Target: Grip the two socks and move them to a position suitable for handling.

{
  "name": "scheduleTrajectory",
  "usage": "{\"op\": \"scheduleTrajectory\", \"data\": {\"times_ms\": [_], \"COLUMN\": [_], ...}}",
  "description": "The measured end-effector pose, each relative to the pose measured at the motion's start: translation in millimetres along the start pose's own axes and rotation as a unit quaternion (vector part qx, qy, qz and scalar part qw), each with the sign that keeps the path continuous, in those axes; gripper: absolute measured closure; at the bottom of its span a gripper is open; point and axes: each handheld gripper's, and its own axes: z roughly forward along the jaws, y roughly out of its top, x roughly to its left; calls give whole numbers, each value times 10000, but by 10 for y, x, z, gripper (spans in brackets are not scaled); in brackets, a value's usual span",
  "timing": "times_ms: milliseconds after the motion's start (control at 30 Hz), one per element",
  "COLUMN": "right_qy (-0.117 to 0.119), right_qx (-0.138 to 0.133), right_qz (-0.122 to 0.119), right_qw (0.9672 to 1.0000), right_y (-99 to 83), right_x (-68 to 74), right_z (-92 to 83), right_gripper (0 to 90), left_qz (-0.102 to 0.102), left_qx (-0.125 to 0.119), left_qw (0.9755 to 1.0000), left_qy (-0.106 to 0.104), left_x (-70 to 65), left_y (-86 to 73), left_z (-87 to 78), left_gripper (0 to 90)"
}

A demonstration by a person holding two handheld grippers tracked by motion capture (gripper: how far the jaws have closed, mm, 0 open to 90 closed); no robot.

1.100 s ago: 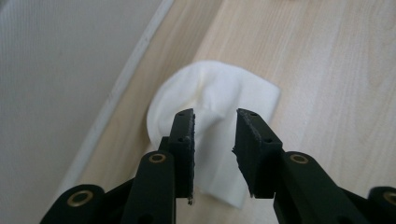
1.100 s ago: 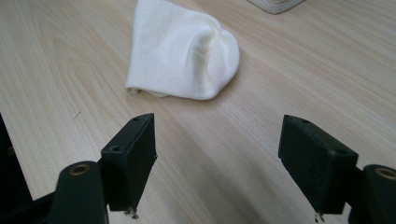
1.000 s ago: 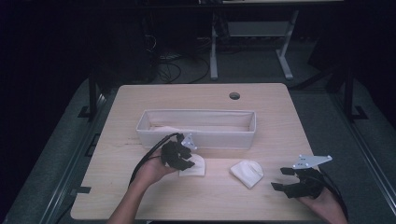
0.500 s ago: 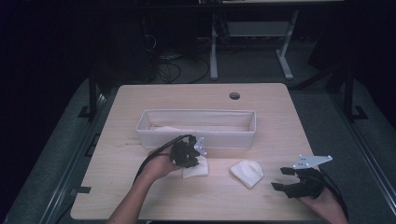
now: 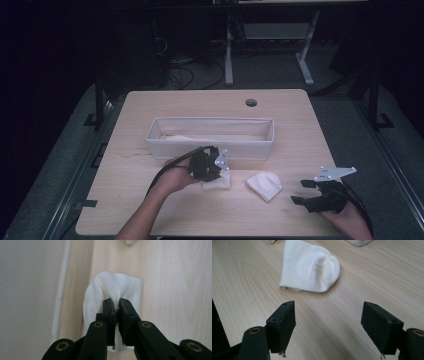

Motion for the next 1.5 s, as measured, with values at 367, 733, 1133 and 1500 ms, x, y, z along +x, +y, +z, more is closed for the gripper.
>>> {"op": "scheduleTrajectory", "data": {"times_ms": [367,733,1133,1500], "right_qy": [-14,6,-16,-22], "right_qx": [50,108,107,137], "right_qz": [-15,-47,-55,-52], "right_qw": [10000,9999,9999,9999], "right_y": [7,4,-1,0], "right_x": [14,13,5,3], "right_z": [18,34,28,39], "right_gripper": [271,272,272,272], "left_qz": [-456,-933,-1180,-1048], "left_qx": [-276,37,77,-272], "left_qw": [9978,9929,9893,9924], "left_qy": [-389,-731,-856,-579], "left_x": [31,251,328,261], "left_y": [-132,-185,-189,-150], "left_z": [-94,119,172,-111], "left_gripper": [690,675,882,894]}}
